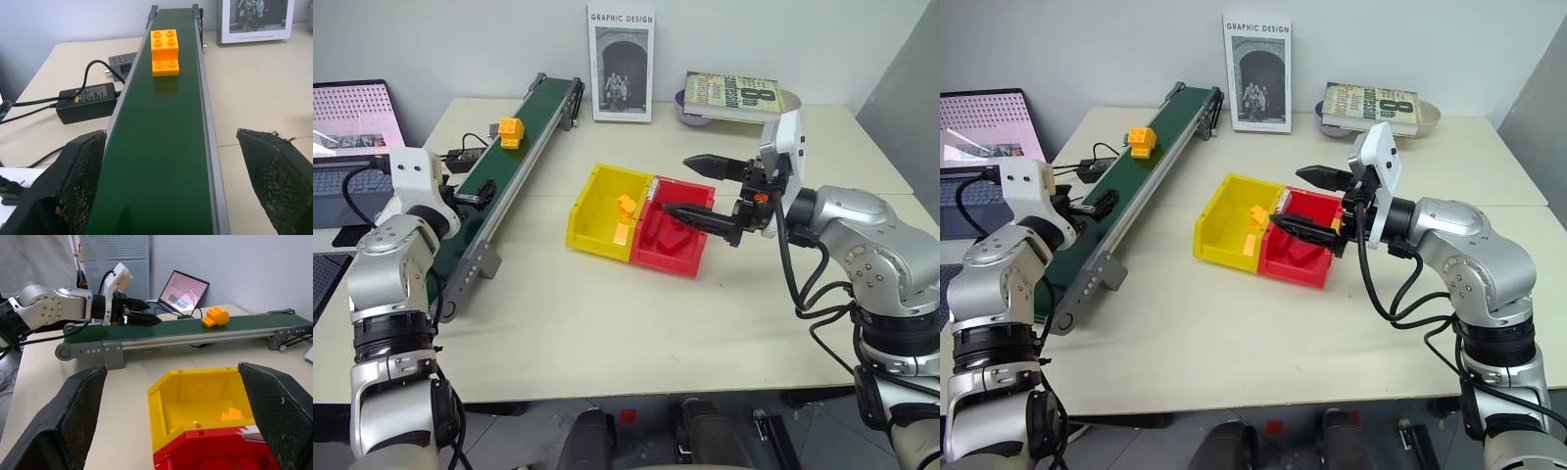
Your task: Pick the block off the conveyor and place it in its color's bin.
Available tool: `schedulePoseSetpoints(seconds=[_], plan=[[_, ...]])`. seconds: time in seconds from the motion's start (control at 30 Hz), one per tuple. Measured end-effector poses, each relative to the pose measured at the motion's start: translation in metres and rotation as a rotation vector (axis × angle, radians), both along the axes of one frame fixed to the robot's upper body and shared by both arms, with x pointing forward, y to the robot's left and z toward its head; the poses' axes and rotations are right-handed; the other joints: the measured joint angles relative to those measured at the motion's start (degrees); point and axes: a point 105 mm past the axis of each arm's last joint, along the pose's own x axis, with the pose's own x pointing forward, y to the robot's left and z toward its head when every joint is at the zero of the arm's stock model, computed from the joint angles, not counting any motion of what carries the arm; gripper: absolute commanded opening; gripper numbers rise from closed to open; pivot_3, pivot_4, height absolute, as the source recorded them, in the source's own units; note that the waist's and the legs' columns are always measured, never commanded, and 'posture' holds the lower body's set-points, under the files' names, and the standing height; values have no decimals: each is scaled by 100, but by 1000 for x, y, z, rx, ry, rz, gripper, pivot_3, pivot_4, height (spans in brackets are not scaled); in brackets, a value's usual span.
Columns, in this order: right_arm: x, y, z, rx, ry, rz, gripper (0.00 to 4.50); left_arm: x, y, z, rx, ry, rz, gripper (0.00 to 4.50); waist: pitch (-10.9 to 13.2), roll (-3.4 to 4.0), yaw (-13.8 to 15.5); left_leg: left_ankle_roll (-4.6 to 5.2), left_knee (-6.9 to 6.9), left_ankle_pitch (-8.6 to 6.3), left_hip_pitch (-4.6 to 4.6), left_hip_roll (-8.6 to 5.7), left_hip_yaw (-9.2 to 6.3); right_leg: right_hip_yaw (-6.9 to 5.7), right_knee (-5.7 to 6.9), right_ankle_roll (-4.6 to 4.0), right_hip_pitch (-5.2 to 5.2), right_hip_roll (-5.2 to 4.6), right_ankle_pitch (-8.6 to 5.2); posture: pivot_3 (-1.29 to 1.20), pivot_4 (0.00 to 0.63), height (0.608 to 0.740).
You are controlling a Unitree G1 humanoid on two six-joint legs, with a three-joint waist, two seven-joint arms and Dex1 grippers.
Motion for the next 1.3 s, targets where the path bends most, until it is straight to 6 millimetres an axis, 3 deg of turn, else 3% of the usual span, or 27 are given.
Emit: schedulePoseSetpoints(seconds=[0.57, 0.97, 1.3], plan=[[-16, 10, 5, 5, 9, 80, 4500, 2, 3, -2, 14, -4, 16, 4449, 0, 0, -1, 0, 0, 0, 0, 0, 0, 0, 0, 0, -1, -3, 0, 0, 150, 740], [-16, 10, 5, 5, 6, 74, 4500, 4, 11, -15, 1, 36, 49, 4449, 0, 0, 0, 0, 0, 0, 0, 0, 0, 0, 1, 0, -1, -2, 0, 0, 150, 740], [-16, 11, 11, -1, -13, 69, 4500, -6, 24, -30, -13, 72, 104, 2609, 0, -1, -4, 0, -2, -1, -1, 4, 2, 2, -1, 0, -3, -23, 0, 0, 150, 740]])
